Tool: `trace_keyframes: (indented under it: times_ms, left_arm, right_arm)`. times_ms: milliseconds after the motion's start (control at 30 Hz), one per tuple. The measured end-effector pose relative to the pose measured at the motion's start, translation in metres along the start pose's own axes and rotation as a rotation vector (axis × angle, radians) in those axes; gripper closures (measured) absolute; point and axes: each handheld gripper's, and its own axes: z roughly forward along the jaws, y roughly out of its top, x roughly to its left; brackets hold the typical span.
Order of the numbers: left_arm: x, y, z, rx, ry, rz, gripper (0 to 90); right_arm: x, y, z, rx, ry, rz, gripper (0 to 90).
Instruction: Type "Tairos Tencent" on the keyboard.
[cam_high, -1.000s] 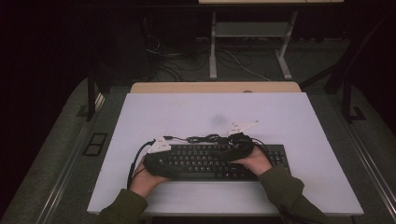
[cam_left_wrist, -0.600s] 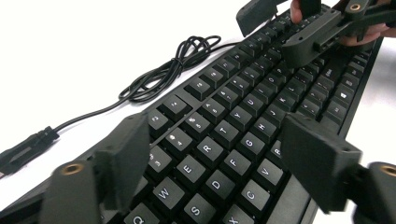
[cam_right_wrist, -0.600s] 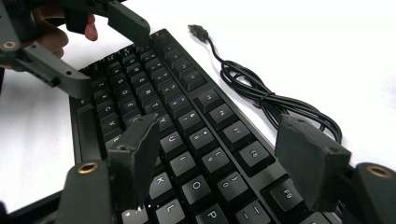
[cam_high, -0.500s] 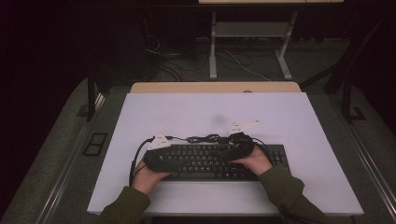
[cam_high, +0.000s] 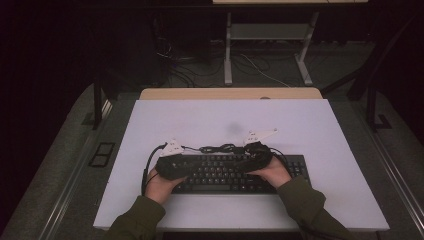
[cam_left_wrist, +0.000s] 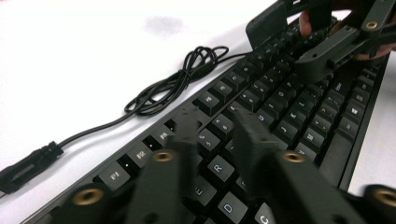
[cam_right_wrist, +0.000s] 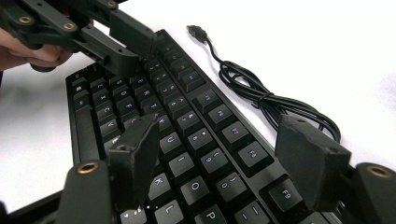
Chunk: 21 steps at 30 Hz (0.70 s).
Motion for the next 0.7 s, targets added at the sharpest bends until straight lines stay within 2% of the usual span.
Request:
trace_keyframes:
  times_ms: [200,400,700]
  left_arm:
    - [0.001,-0.001,0.005,0.037,-0.027,-0.008,88.7]
    - [0.0,-0.001,0.01,0.077,-0.039,-0.008,88.9]
    - [-0.001,-0.002,0.014,0.101,-0.035,-0.011,88.9]
  right_arm:
    - [0.0,0.0,0.0,0.0,0.0,-0.001,30.6]
    - [0.0,0.001,0.0,-0.001,-0.002,-0.001,30.5]
    - [0.001,0.001,-0.001,-0.002,-0.002,-0.002,30.6]
